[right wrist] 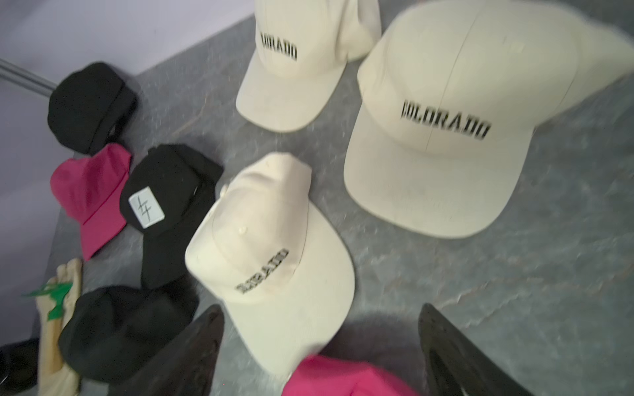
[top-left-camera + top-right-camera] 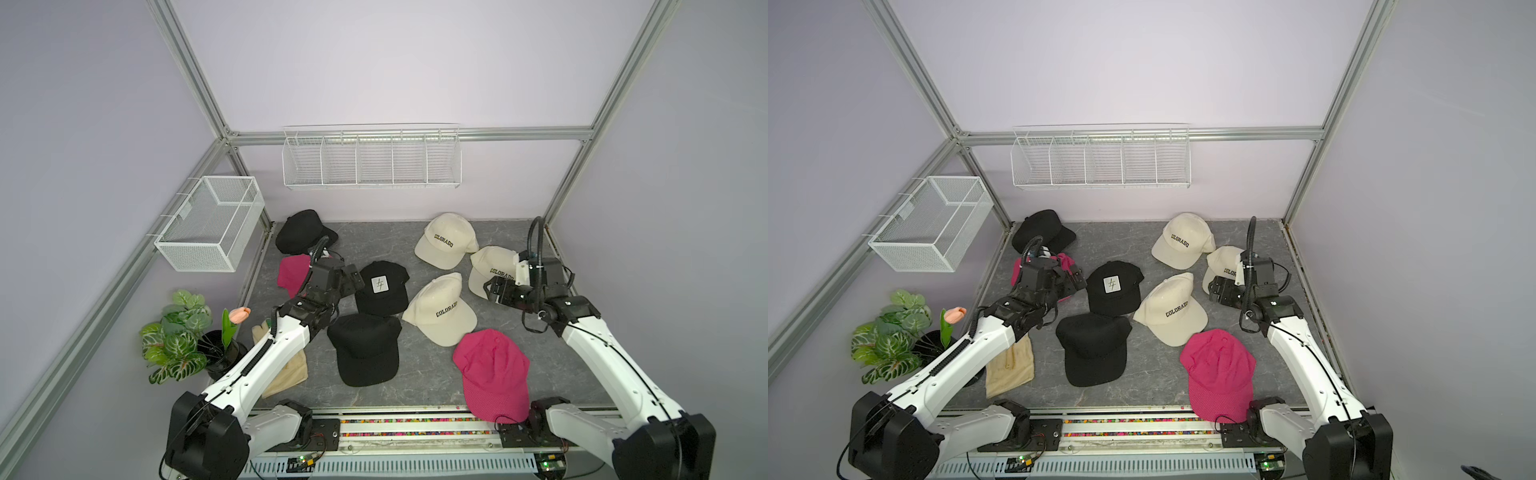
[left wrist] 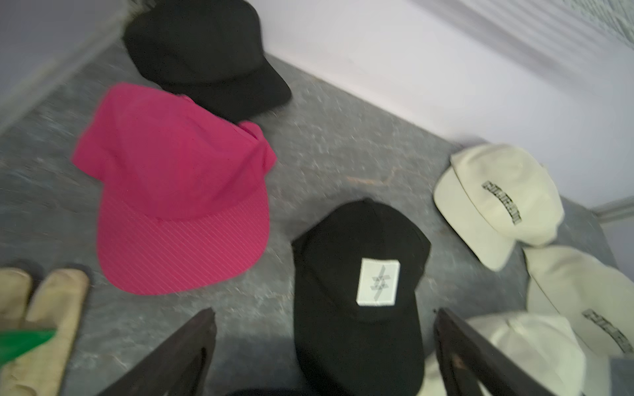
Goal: Stack the baseball caps by color
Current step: Adjust the baseball cap at the center of the board.
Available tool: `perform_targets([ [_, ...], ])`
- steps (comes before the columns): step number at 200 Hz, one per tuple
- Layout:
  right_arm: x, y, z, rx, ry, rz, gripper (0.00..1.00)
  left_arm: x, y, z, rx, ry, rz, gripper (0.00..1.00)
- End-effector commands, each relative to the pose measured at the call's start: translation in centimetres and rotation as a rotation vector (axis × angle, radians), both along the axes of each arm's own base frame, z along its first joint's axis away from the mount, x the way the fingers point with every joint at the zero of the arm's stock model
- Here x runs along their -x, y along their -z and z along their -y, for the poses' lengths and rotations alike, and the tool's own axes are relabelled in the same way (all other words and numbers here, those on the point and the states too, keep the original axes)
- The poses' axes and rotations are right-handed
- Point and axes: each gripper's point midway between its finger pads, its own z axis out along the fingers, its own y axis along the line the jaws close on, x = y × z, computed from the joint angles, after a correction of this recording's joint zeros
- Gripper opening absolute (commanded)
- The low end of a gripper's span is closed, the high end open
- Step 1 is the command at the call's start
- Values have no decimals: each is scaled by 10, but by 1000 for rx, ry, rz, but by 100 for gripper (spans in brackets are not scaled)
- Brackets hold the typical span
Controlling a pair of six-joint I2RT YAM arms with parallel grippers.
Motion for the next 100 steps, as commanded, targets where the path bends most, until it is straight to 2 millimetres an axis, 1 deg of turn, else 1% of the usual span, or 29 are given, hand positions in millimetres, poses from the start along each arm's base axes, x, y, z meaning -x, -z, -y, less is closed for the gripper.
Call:
perform_targets([
  [1,89,37,-6,-48,-8,-387,89,24,13,33,96,129,-131,99],
  [3,98,44,-7,-41,-14,-418,89,25,14,37,104,140,-134,99],
  [7,106,50,-7,-35,-17,-445,89,26,15,43,120,162,-135,99],
  [23,127,68,-2,-8,2,-516,89,32,8,76,207,300,-129,99],
  [32,132,77,-5,-23,-2,-533,89,39,3,97,231,406,-121,99],
  [44,133,90,-9,-38,-3,-551,89,57,2,125,210,557,-120,99],
  [48,125,91,-12,-50,-6,-524,89,64,4,134,195,603,-124,99],
  [57,119,100,-15,-52,-10,-519,89,80,8,152,161,691,-133,99],
  [73,105,115,-19,-24,-16,-502,89,106,23,180,129,827,-170,99],
  [86,88,125,-20,2,-7,-475,89,123,35,198,126,913,-218,99],
  [100,66,133,-19,31,12,-429,90,135,48,214,135,990,-260,99],
])
